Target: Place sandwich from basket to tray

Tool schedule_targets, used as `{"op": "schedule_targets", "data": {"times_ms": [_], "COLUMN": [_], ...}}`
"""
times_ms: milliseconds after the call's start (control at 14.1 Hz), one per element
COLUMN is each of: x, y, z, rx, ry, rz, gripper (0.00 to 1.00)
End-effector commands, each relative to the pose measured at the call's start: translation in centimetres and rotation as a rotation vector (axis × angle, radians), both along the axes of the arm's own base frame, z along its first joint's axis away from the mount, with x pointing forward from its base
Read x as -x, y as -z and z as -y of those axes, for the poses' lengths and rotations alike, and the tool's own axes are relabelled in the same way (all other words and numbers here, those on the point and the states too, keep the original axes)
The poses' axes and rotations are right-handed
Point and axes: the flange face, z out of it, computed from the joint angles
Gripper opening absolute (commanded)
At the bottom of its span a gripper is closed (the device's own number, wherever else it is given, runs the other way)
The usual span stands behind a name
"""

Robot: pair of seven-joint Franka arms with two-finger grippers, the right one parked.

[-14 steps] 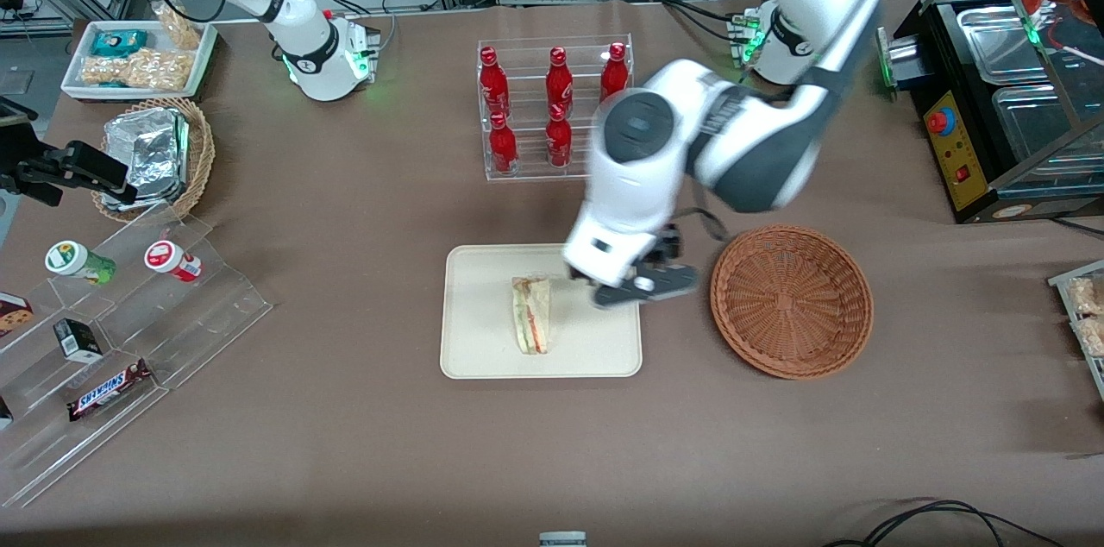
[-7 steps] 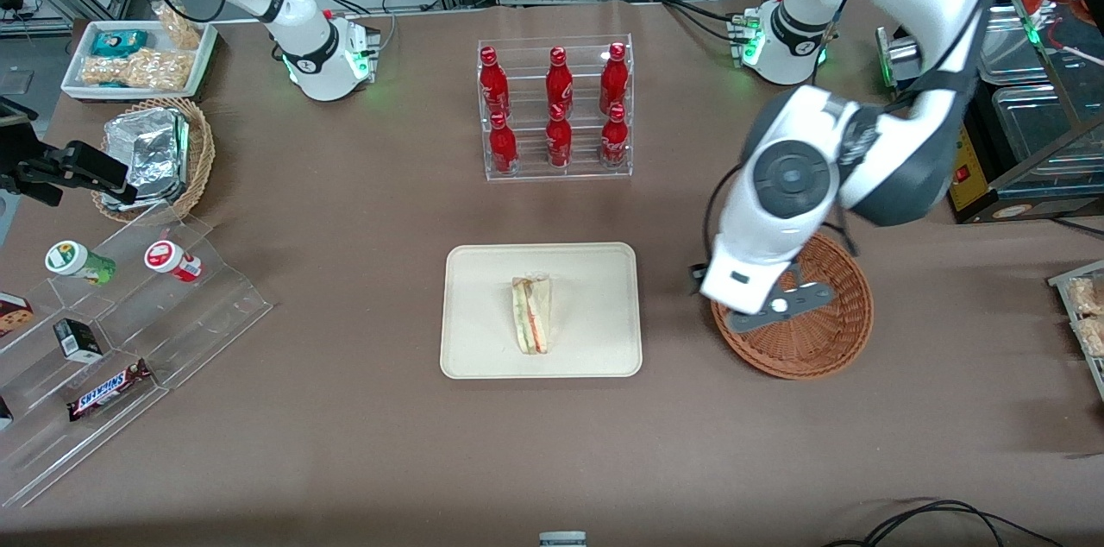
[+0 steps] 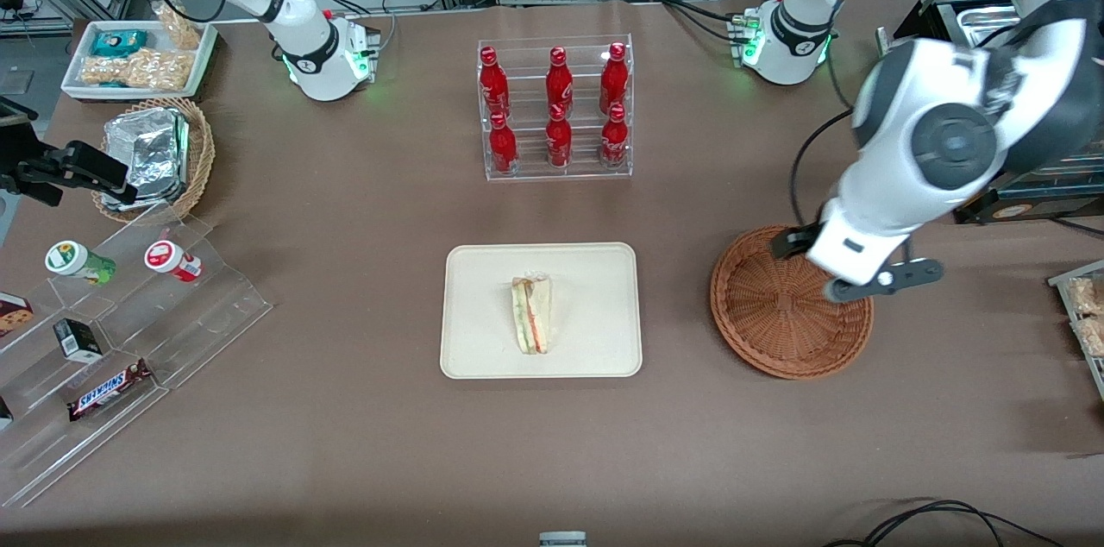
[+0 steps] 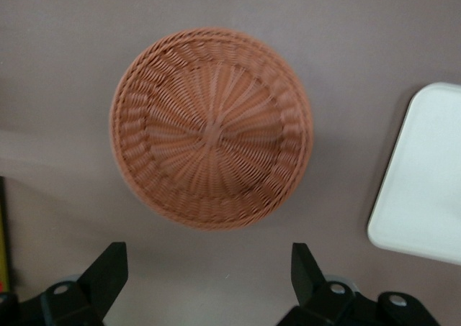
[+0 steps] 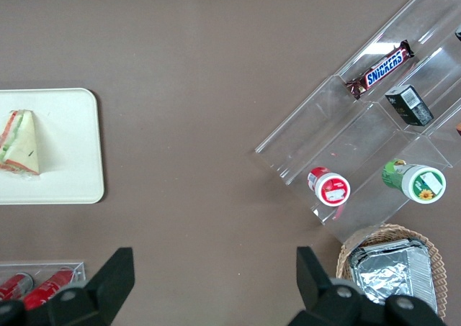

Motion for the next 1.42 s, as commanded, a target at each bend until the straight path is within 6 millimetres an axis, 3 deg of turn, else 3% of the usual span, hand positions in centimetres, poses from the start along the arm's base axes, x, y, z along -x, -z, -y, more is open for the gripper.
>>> {"op": "schedule_targets", "data": {"times_ms": [0,71,496,708,850,1133,1345], "x": [2.0,2.1,4.5,5.4,5.2,4.2,4.1], "y": [-2.7,-3.4,-7.0,-9.2,-10.2,-12.2,-12.7], "z": [-2.7,-4.4,-8.1,-8.9,-9.3,-13.6,-14.0], "rx": [0.024,0.028,0.04,0.063,0.081,0.132,0.13], "ry": [0.04,0.038,0.129,0.188,0.247,0.26,0.264], "rz": [-0.024,-0.018,0.026,0.06,0.085,0.145,0.158], "gripper": [1.0,1.0,1.0,1.0,1.0,1.0,1.0]}}
